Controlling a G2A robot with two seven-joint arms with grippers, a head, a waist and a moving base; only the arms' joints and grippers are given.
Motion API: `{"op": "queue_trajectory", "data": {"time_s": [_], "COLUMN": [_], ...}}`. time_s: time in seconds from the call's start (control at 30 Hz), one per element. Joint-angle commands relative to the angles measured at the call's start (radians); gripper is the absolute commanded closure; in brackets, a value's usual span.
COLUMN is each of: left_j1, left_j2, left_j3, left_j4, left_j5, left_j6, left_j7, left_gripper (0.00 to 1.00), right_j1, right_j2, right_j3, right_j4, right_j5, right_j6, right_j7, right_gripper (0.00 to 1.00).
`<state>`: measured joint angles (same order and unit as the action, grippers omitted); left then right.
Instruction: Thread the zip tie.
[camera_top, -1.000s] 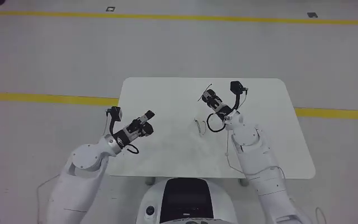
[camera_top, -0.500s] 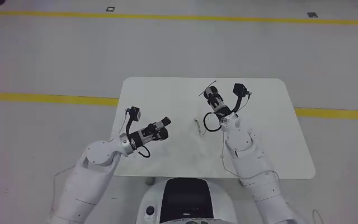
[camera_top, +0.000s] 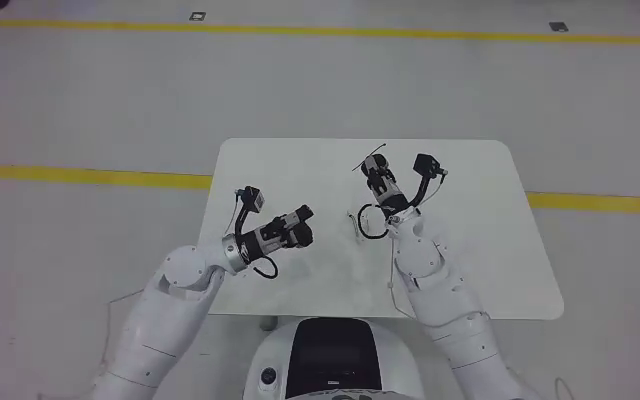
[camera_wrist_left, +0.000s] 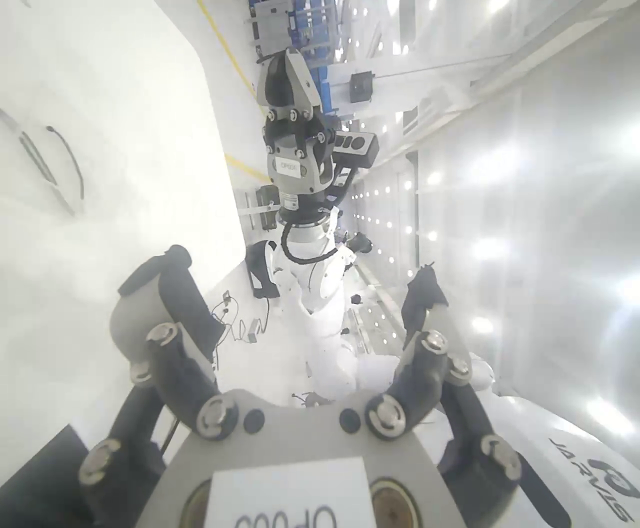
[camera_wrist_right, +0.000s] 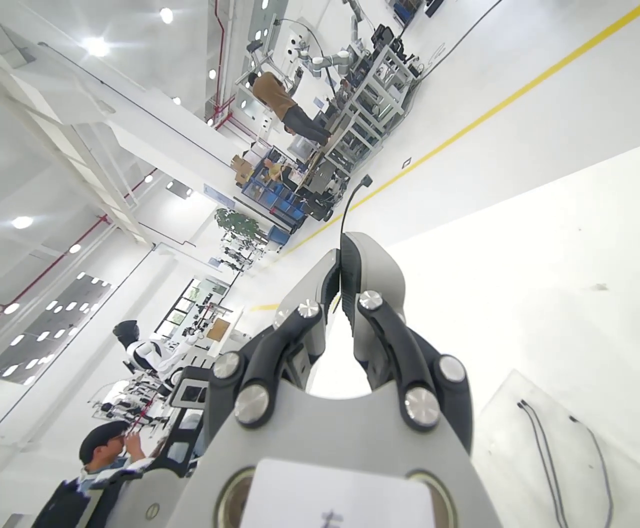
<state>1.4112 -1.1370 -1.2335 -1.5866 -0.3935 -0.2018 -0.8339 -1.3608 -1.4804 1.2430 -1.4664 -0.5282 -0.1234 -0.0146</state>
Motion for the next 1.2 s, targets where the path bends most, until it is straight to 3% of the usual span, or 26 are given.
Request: {"op": "queue_trajectory", "data": {"time_s": [0.0, 0.13, 0.4, 0.57, 0.77, 0.83, 0.87, 1.17], "left_j1": [-0.035, -0.084, -0.082, -0.096, -0.151, -0.173, -0.186, -0.186], "left_j2": [-0.005, -0.012, -0.013, -0.013, -0.02, -0.024, -0.025, -0.025], "left_j3": [0.023, 0.055, 0.056, 0.051, 0.079, 0.097, 0.102, 0.102], "left_j4": [0.024, 0.068, 0.067, 0.082, 0.135, 0.156, 0.175, 0.175], "left_j5": [-0.006, 0.011, 0.012, -0.008, -0.028, -0.042, -0.03, -0.03], "left_j6": [-0.004, 0.014, 0.014, -0.024, -0.039, -0.022, 0.007, 0.007], "left_j7": [0.014, 0.07, 0.082, 0.097, 0.108, 0.092, 0.1, 0.1], "left_gripper": [0.0, 0.0, 0.0, 0.0, 0.0, 0.0, 0.0, 0.0], "right_j1": [-0.003, -0.014, -0.016, -0.02, -0.022, -0.02, -0.02, -0.02], "right_j2": [-0.001, -0.002, -0.002, 0.0, -0.002, -0.003, -0.003, -0.003], "right_j3": [-0.003, -0.003, -0.003, -0.013, -0.031, -0.038, -0.038, -0.038], "right_j4": [-0.005, -0.019, -0.02, -0.034, -0.038, -0.027, -0.027, -0.027], "right_j5": [0.003, -0.004, -0.009, -0.024, -0.032, -0.044, -0.044, -0.044], "right_j6": [-0.004, -0.021, -0.017, 0.001, 0.022, 0.047, 0.047, 0.047], "right_j7": [-0.023, -0.085, -0.081, -0.044, -0.04, -0.057, -0.057, -0.057], "right_gripper": [1.0, 1.0, 1.0, 1.0, 1.0, 1.0, 1.0, 1.0]}}
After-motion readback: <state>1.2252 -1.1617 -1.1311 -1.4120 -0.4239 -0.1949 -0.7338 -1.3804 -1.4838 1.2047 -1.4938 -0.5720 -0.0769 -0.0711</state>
